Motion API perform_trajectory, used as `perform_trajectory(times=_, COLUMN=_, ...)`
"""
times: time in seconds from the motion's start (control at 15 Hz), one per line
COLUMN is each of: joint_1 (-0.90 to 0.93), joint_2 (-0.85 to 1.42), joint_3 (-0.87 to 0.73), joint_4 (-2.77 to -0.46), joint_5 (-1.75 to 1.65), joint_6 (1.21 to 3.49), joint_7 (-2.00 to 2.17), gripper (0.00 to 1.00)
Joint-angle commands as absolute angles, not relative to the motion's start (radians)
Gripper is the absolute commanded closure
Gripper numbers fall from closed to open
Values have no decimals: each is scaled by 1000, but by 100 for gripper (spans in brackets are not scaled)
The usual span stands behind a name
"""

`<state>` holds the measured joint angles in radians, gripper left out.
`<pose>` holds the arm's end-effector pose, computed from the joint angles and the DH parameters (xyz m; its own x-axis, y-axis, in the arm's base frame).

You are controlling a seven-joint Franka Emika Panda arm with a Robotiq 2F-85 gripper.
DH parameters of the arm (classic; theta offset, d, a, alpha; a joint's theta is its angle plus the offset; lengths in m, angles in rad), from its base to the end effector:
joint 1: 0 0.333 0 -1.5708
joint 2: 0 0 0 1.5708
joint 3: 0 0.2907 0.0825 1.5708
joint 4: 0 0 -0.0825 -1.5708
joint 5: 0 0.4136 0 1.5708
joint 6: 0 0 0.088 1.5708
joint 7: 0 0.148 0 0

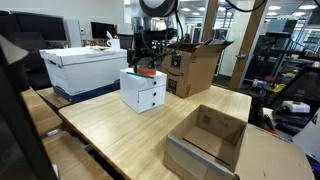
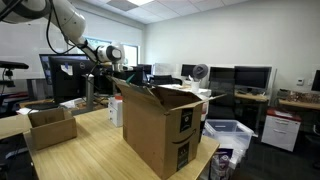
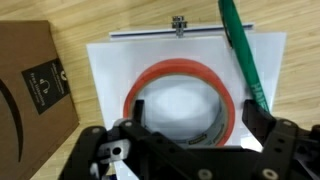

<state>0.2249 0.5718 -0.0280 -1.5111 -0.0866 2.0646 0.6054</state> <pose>0.7005 0.1339 0.2530 0.9350 -0.3529 0.0348 -0.3546 -0.9310 0.0859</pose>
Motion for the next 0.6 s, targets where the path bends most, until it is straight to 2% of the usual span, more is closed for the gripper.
perform_trajectory(times=0.0, joint_1=219, joint_2=548, joint_3=-23, joint_4=-1504, joint_5=-73, joint_6=2007, joint_7=598, gripper=0)
perform_trajectory(times=0.53, joint_1=212, joint_2=543, joint_3=-24, joint_4=-1452, joint_5=-75, joint_6=1939, joint_7=593, gripper=0)
